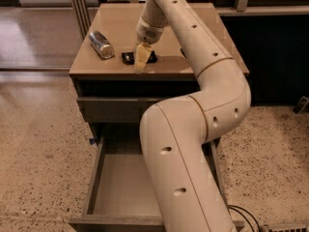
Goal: Place rxbar chocolate into middle drawer
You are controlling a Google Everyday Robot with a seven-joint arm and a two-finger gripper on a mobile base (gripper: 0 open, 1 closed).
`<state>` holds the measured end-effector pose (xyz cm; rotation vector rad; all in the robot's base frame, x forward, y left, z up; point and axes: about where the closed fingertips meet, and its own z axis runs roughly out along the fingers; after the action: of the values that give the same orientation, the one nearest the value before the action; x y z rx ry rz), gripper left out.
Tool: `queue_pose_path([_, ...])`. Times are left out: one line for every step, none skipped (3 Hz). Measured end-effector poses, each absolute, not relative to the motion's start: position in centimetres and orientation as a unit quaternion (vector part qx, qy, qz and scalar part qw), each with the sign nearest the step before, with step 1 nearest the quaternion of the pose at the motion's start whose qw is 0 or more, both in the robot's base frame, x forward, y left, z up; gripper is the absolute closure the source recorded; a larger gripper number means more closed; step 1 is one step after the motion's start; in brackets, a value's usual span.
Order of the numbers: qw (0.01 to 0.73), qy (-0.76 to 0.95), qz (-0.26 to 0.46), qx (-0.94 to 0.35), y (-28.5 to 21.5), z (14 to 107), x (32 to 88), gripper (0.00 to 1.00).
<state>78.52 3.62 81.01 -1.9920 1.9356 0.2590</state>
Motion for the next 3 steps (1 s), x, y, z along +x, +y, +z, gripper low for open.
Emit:
queue_pose_path([0.175, 0.683, 0.091, -0.703, 3.62, 81.01, 78.52, 0.39])
queue_pose_path([0.175, 0.683, 0.091, -0.703, 3.62, 81.01, 78.52, 0.16])
queue_pose_path([0.175, 0.683, 0.091, -0.703, 3.62, 81.01, 78.53, 0.18])
